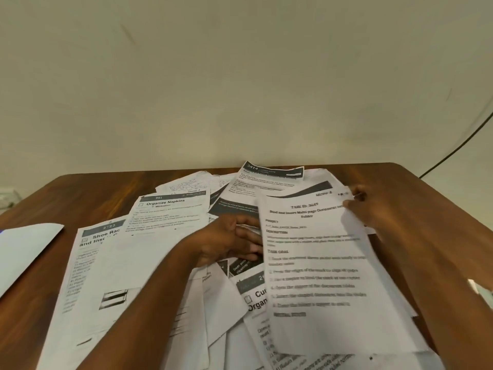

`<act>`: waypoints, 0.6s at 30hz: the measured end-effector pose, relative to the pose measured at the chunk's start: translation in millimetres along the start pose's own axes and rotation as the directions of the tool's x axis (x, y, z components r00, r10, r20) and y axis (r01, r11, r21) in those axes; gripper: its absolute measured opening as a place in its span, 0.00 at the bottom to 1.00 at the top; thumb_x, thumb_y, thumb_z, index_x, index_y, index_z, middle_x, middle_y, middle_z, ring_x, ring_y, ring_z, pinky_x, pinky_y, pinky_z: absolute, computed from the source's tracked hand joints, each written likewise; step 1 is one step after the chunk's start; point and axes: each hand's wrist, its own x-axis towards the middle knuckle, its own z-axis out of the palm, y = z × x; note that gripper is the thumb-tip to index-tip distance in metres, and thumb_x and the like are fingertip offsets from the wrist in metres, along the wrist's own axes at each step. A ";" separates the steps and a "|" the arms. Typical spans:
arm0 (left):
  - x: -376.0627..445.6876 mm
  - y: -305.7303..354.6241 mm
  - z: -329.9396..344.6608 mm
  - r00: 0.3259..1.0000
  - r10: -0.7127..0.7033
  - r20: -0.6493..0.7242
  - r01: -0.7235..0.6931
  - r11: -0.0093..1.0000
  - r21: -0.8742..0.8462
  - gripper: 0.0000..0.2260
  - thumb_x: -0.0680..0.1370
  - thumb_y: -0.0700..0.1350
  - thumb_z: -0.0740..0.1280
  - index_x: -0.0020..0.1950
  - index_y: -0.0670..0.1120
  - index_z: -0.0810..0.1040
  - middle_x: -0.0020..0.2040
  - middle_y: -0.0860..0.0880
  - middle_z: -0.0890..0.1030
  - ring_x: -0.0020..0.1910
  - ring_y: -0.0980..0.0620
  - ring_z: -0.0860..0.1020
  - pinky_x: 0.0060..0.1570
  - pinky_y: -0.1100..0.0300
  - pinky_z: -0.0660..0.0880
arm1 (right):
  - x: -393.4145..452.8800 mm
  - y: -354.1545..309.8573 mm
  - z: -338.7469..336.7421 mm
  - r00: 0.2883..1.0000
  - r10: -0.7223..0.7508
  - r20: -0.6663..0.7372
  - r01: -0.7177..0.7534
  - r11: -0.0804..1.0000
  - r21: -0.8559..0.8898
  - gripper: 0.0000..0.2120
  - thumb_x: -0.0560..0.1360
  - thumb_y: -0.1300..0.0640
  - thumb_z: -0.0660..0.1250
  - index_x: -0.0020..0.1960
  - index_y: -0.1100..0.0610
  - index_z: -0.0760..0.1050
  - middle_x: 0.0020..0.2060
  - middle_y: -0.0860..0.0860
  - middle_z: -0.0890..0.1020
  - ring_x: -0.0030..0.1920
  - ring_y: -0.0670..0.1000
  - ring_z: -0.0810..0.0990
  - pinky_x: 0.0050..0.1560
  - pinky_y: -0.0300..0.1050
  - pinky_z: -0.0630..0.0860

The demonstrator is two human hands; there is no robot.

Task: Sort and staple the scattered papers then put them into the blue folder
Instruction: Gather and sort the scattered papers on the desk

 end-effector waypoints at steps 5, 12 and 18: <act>0.1 4.3 0.5 0.998 0.001 -0.070 0.001 1.000 0.026 0.25 0.76 0.24 0.70 0.71 0.38 0.75 0.61 0.34 0.84 0.62 0.36 0.83 0.57 0.49 0.83 | 6.2 16.7 -20.7 0.998 -0.026 -0.063 0.014 0.983 -0.182 0.04 0.83 0.58 0.67 0.52 0.50 0.75 0.37 0.46 0.74 0.36 0.48 0.72 0.36 0.44 0.67; -3.5 5.0 -15.7 0.975 0.037 -0.221 -0.035 0.999 0.010 0.24 0.74 0.26 0.73 0.68 0.39 0.78 0.57 0.36 0.86 0.59 0.36 0.85 0.58 0.46 0.83 | 1.1 38.2 -22.9 0.983 0.017 -0.183 -0.060 0.972 -0.229 0.07 0.80 0.56 0.69 0.48 0.44 0.75 0.43 0.53 0.82 0.44 0.60 0.81 0.49 0.59 0.82; -3.1 4.2 -11.0 0.981 0.025 -0.195 -0.026 1.000 0.000 0.23 0.75 0.26 0.72 0.68 0.38 0.78 0.58 0.34 0.85 0.55 0.39 0.85 0.54 0.49 0.85 | 0.8 37.4 -17.6 0.975 0.020 -0.222 -0.067 0.977 -0.205 0.12 0.78 0.57 0.72 0.40 0.47 0.73 0.45 0.53 0.83 0.45 0.59 0.81 0.49 0.57 0.81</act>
